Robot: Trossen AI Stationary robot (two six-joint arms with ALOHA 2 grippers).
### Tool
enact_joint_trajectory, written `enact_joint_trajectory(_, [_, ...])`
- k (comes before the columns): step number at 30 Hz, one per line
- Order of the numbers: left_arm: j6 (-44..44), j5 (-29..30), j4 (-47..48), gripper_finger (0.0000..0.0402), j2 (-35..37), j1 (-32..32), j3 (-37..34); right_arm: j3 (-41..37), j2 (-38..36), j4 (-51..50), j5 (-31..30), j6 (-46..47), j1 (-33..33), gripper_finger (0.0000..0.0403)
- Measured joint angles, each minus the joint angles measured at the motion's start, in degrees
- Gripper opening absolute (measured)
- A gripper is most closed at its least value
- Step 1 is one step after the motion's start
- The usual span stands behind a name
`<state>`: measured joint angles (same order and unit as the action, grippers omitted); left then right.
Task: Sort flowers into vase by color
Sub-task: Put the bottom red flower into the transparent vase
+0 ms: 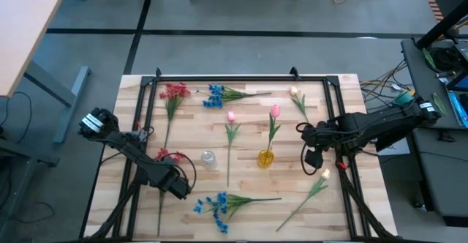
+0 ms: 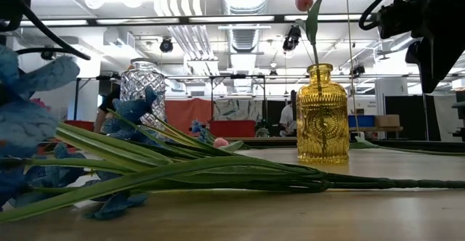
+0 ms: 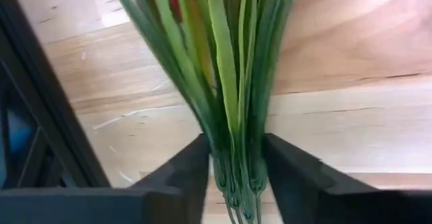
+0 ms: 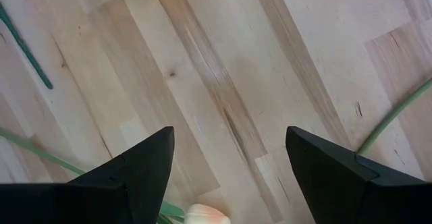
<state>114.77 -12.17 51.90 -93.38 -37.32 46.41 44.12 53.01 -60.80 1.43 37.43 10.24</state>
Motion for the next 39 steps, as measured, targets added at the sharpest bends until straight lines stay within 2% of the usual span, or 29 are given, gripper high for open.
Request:
enact_joint_trajectory(4, [-0.2,0.3,-0.5,0.0036,0.0,0.0,0.0,0.0,0.0,0.2,0.0,0.0,0.0,0.027])
enact_joint_trajectory(6, [-0.2,0.2,0.0,0.0012,0.1,0.0,-0.1,0.0,0.0,0.2,0.0,0.0,0.0,0.0268])
enact_joint_trajectory(10, [-0.2,0.9,1.0,0.0016,0.9,0.0,-0.2,0.0,0.0,0.2,0.0,0.0,0.0,0.0265])
enact_joint_trajectory(12, [-0.3,3.4,3.4,0.0012,1.6,-0.2,0.9,0.0,0.0,0.2,0.0,0.0,0.0,0.0265])
enact_joint_trajectory(16, [-1.2,11.9,12.3,0.0004,3.7,-0.2,5.9,0.0,0.0,0.3,0.0,-0.2,0.0,0.0267])
enact_joint_trajectory(21, [-5.0,31.5,21.9,0.0002,7.8,-0.2,15.3,0.0,0.0,1.2,-0.1,-0.7,0.0,0.0263])
enact_joint_trajectory(25, [-16.1,51.6,23.8,0.0001,11.4,-0.2,23.6,0.0,0.0,2.6,-0.1,-1.1,0.0,0.0264])
enact_joint_trajectory(29, [-33.1,70.5,22.5,0.0001,13.9,-0.2,30.7,0.0,0.0,3.3,-0.2,-1.5,0.0,0.0267])
enact_joint_trajectory(31, [-43.7,77.7,19.0,0.0001,14.9,-0.2,32.9,0.0,0.0,3.3,-0.5,-1.6,0.0,0.0266])
enact_joint_trajectory(33, [-54.4,82.4,12.4,0.0001,15.8,-0.1,33.9,0.0,0.0,3.4,-1.0,-1.7,0.0,0.0263])
enact_joint_trajectory(36, [-67.8,85.8,1.0,0.0,16.6,0.1,33.7,0.0,0.0,3.6,-1.5,-1.7,0.0,0.026])
enact_joint_trajectory(39, [-78.5,85.4,-9.2,0.0,17.0,0.7,32.5,0.0,0.0,4.1,-1.5,-1.7,0.0,0.0262])
